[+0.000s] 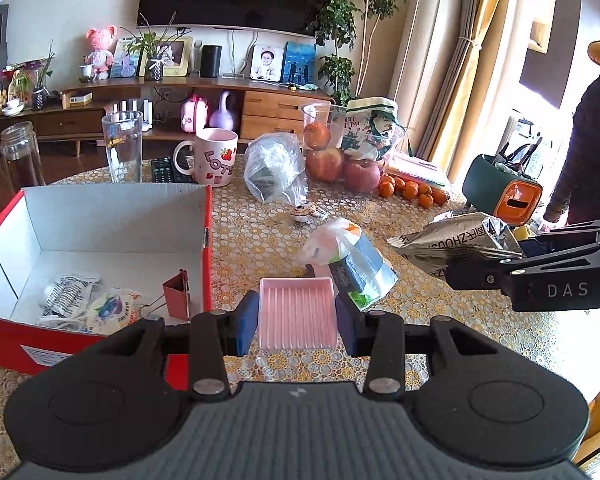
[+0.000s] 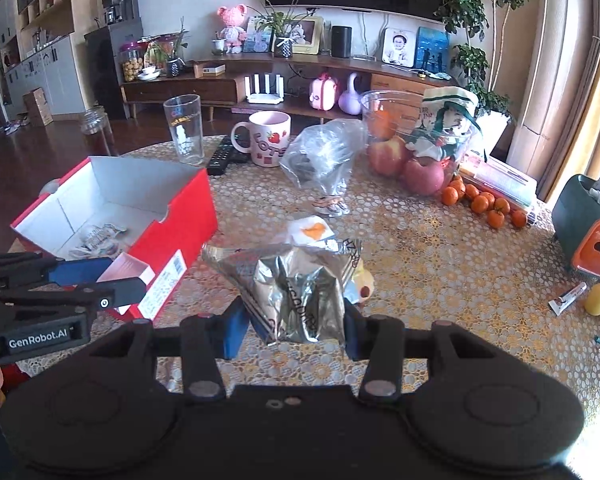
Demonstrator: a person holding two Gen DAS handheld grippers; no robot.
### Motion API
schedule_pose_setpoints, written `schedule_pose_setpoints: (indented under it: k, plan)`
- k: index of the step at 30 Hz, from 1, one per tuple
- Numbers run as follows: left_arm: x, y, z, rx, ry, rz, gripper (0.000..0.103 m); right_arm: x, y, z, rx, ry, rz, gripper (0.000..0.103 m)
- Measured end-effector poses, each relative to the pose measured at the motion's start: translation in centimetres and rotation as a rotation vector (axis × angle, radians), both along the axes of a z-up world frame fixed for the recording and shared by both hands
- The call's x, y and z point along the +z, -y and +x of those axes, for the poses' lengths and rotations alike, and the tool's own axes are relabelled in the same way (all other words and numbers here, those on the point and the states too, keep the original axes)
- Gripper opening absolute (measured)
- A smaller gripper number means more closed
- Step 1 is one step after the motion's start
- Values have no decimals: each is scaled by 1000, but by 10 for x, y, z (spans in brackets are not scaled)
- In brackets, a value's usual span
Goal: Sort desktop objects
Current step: 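Lift the pink tray and foil bag and carry both over the red box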
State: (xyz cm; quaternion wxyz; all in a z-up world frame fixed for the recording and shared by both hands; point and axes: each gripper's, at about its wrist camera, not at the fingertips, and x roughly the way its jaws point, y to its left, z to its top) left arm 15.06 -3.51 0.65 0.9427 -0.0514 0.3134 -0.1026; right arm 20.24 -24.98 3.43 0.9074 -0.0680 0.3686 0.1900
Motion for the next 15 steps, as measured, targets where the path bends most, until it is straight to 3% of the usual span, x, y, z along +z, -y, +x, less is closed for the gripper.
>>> schedule_pose_setpoints:
  k: [15]
  plan:
    - [20, -98, -22, 55, 10, 56, 40, 27, -106, -12, 176, 27, -6, 46]
